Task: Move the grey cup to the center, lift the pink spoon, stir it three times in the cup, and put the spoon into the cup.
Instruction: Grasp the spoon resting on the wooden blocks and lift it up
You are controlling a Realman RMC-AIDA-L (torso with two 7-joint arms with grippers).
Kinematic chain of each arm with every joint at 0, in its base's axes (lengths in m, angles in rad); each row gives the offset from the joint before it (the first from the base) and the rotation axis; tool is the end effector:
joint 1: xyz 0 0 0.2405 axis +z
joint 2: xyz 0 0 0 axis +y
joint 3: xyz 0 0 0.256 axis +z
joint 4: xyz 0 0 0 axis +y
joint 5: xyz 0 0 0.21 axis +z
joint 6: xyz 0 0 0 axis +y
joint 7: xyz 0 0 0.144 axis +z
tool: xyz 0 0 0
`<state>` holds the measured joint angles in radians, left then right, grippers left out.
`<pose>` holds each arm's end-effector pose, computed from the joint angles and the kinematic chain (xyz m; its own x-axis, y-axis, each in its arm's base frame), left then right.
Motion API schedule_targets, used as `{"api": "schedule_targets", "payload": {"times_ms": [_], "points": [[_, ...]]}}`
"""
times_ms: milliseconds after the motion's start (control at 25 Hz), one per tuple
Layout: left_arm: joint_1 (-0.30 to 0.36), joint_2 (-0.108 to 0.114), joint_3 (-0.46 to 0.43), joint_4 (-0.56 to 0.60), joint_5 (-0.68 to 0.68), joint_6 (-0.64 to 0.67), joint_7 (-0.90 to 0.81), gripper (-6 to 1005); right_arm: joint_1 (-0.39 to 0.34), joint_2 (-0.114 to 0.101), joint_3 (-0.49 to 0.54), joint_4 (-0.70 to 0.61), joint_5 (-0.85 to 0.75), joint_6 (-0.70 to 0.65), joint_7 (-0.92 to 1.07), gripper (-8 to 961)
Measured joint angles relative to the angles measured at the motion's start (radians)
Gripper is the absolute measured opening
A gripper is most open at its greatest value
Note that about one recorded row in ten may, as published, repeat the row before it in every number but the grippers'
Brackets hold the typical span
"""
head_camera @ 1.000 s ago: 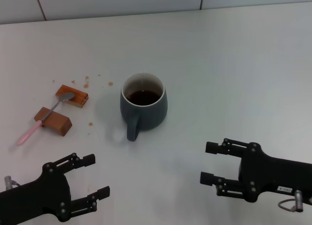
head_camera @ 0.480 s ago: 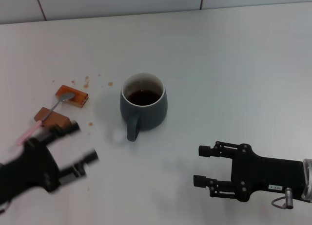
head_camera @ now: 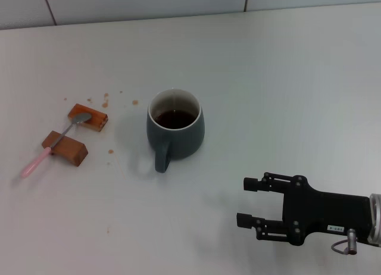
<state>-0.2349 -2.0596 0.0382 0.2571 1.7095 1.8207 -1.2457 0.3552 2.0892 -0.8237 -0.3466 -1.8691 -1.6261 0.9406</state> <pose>-0.3458 0.2257 0.0568 0.1018 0.0628 0.9928 0.8588 -0.5093 -0.0559 0.2974 0.2325 -0.0581 0.7536 -0.2890 -0.5904 -0.3890 -0.9201 -0.0462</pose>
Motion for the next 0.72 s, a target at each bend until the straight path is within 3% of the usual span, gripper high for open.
{"api": "schedule_targets", "payload": {"times_ms": [200,720], "points": [[0.008,0.002,-0.027,0.007,0.002,-0.128,-0.213,799,0.001,0.000,0.000,-0.001,-0.001,0.000,-0.001,746],[0.047,0.011,0.019,0.002,0.044,-0.273,-0.309,799,0.008,0.000,0.000,-0.002,0.002,0.002,-0.002,745]]}}
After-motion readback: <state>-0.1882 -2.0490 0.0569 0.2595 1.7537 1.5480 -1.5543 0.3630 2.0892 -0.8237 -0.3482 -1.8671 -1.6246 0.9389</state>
